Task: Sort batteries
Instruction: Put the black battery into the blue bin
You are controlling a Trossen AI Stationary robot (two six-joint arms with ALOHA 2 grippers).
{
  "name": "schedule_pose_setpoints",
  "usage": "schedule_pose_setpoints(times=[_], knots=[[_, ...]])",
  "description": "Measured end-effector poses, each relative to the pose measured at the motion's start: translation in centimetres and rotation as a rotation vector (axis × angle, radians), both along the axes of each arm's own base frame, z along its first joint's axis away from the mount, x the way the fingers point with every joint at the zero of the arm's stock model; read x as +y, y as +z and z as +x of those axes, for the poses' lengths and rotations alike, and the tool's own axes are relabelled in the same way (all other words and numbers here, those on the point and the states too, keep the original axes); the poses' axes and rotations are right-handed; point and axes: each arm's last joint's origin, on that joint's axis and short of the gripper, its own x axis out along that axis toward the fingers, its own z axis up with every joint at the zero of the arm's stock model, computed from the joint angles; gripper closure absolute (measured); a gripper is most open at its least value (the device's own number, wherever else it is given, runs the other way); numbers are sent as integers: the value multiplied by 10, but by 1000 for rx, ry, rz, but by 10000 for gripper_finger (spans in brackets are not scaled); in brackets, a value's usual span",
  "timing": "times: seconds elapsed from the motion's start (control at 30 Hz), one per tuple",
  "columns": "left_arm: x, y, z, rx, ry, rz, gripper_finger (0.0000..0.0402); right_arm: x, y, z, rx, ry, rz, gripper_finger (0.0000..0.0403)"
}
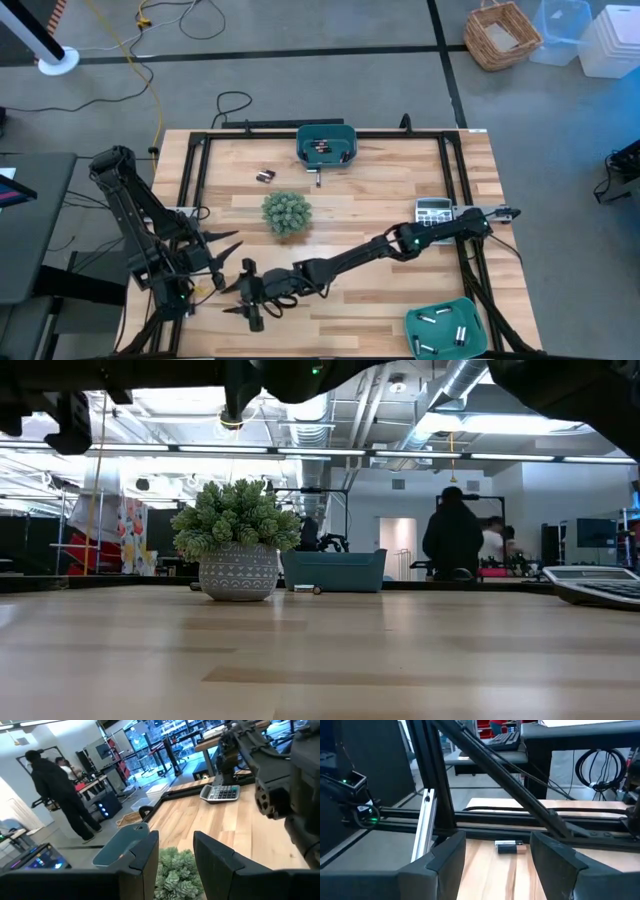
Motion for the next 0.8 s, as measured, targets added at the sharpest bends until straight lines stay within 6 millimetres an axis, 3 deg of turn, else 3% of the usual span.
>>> schedule_pose_setpoints(times=[0.3, 0.53, 0.8], knots=[[3, 0, 3, 0, 22, 8, 286, -6, 2, 2, -12, -9, 17, 163], [6, 2, 4, -1, 35, 3, 286, -3, -39, 4, 100, 20, 18, 163], [6, 2, 4, 1, 32, -2, 286, 6, -51, -2, 217, 40, -50, 163]])
